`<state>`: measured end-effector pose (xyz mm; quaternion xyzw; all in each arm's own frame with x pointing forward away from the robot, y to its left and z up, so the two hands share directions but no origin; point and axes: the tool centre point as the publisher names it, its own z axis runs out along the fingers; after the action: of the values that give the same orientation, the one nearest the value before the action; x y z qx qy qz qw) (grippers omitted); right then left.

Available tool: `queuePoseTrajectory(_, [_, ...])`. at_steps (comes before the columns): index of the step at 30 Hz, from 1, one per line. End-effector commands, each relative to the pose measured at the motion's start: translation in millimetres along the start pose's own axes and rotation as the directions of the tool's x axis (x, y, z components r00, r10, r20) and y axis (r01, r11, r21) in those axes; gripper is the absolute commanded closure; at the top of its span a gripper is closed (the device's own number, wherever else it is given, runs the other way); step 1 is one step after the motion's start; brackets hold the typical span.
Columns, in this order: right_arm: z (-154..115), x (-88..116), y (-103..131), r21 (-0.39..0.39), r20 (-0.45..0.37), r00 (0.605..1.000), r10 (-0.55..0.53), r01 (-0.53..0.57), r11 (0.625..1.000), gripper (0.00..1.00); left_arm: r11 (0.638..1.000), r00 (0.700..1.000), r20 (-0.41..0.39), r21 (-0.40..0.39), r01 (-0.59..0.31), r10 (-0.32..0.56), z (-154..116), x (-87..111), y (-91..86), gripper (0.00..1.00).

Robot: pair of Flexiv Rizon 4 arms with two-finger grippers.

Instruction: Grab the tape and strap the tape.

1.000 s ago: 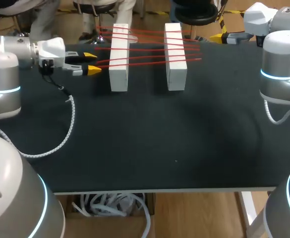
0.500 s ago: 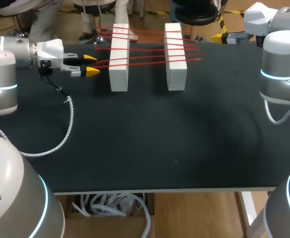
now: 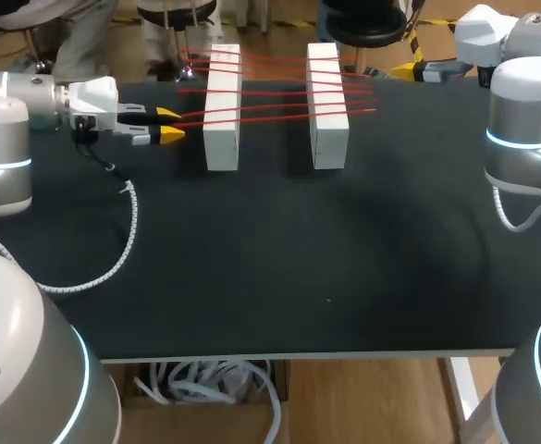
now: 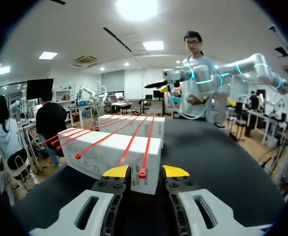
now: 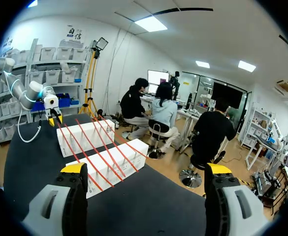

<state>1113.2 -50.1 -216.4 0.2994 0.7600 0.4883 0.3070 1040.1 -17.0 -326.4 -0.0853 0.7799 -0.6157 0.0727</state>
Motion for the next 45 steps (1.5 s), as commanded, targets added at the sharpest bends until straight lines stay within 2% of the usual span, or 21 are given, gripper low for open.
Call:
queuePoseTrajectory(1, [0, 0, 0, 0.001, 0.000, 1.000, 0.000, 0.000, 1.000, 0.00, 1.000, 1.000, -0.008, 0.004, -0.002, 0.002, 1, -2.8, 3.1, 0.75])
queuePoseTrajectory(3, [0, 0, 0, 0.001, 0.000, 1.000, 0.000, 0.000, 1.000, 0.00, 1.000, 1.000, -0.010, 0.002, -0.003, 0.003, 1, -2.9, 3.0, 0.80])
queuePoseTrajectory(6, [0, 0, 0, 0.001, 0.000, 1.000, 0.000, 0.000, 1.000, 0.00, 1.000, 1.000, -0.010, 0.002, -0.005, 0.005, 1, -2.8, 2.5, 1.00])
queuePoseTrajectory(13, [0, 0, 0, 0.001, 0.000, 1.000, 0.000, 0.000, 1.000, 0.00, 1.000, 1.000, -0.021, 0.000, -0.019, 0.019, 3, -2.4, -2.1, 1.00])
queuePoseTrajectory(20, [0, 0, 0, 0.001, 0.000, 1.000, 0.000, 0.000, 1.000, 0.00, 1.000, 0.999, -0.038, 0.002, -0.031, 0.031, 9, -0.1, -16.3, 1.00])
queuePoseTrajectory(28, [0, 0, 0, 0.001, 0.000, 1.000, 0.000, 0.000, 1.000, 0.00, 0.995, 0.998, -0.009, 0.075, -0.059, 0.060, 14, 2.6, -35.8, 1.00])
queuePoseTrajectory(36, [0, 0, 0, 0.001, 0.000, 1.000, 0.000, 0.000, 1.000, 0.00, 0.984, 0.993, -0.047, 0.147, -0.099, 0.107, 24, 7.5, -52.6, 1.00])
queuePoseTrajectory(41, [0, 0, 0, 0.001, 0.000, 1.000, 0.000, 0.000, 1.000, 0.00, 0.985, 0.992, -0.074, 0.149, -0.090, 0.101, 22, 10.4, -70.9, 1.00])
queuePoseTrajectory(45, [0, 0, 0, 0.001, 0.000, 1.000, 0.000, 0.000, 1.000, 0.00, 0.985, 0.992, -0.074, 0.149, -0.090, 0.101, 22, 10.4, -70.9, 1.00])
